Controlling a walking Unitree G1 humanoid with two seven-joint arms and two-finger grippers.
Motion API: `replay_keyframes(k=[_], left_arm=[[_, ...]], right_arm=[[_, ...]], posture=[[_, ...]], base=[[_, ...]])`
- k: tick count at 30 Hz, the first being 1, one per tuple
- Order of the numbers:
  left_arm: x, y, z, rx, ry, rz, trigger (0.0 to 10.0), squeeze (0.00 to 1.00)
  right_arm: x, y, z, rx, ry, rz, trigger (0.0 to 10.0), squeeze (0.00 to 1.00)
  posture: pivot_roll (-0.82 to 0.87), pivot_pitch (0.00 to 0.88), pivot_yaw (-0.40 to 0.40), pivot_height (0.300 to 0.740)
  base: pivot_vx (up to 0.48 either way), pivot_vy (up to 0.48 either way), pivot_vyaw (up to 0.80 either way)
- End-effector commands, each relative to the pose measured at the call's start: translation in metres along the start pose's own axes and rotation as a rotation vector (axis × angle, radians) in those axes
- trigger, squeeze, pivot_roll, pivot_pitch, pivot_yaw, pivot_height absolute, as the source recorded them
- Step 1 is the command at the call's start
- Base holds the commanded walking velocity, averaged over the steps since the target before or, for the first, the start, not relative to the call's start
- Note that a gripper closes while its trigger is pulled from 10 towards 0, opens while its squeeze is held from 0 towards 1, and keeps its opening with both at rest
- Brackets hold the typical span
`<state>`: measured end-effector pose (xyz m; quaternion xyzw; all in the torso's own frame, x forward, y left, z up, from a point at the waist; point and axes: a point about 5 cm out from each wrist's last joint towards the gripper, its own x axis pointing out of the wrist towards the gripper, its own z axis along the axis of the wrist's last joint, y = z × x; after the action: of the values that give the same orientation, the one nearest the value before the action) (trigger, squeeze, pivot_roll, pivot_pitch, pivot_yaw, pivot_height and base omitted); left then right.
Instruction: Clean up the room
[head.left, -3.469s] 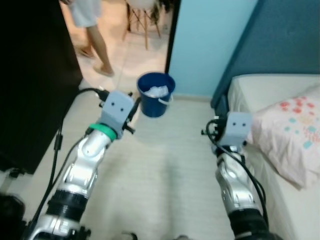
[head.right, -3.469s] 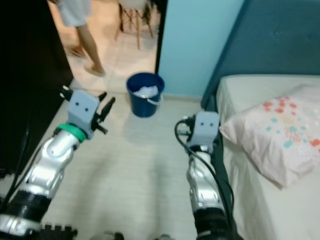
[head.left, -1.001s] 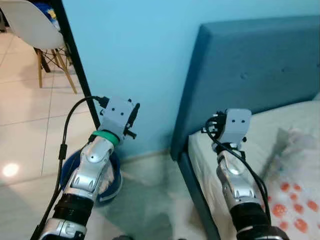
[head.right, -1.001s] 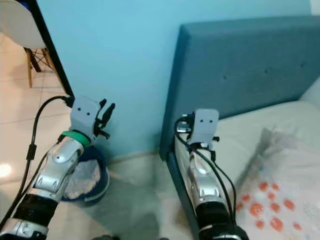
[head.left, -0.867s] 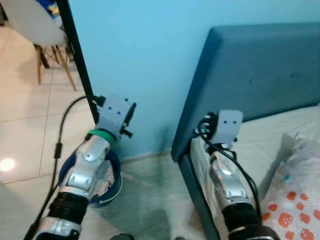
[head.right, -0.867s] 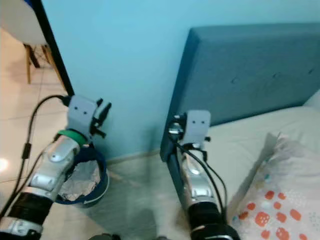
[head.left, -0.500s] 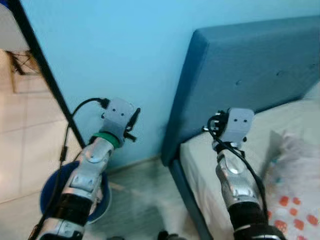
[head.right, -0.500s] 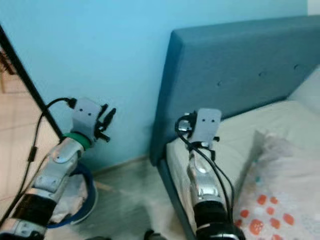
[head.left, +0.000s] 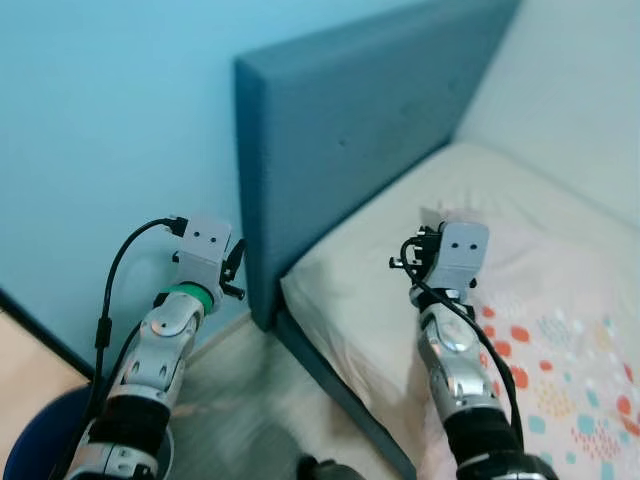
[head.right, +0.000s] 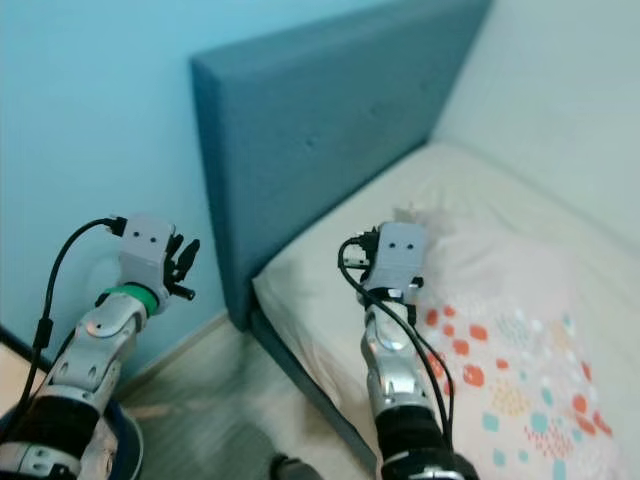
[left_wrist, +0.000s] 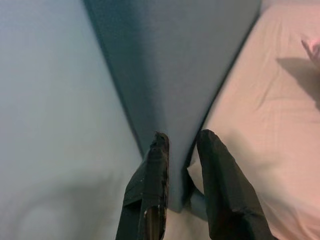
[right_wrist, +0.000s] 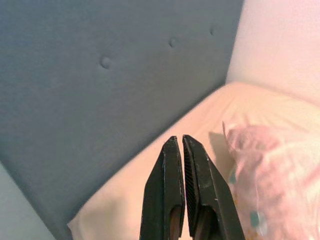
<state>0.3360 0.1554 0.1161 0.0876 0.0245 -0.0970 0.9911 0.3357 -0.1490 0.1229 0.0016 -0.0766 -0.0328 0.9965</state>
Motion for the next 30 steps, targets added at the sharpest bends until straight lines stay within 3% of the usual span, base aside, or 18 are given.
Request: replay_keyframes(k=[1, 30], left_arm=[[-0.0005, -0.0031, -0.0052, 0.0, 0.02, -0.004, 10.0, 0.0], [0.0021, -0.0015, -0.0052, 0.003, 0.019, 0.009, 10.0, 0.0]], right_arm=[[-0.0011, -0.0061, -0.0039, -0.001, 0.017, -0.018, 10.0, 0.0], [0.0, -0.0056, -0.0035, 0.001, 0.014, -0.018, 10.0, 0.0]], posture=[[0.04, 0.051, 0.042, 0.74], [0.05, 0.05, 0.041, 0.74]], base=[[0.0, 0.0, -0.78], [0.0, 0.0, -0.78]])
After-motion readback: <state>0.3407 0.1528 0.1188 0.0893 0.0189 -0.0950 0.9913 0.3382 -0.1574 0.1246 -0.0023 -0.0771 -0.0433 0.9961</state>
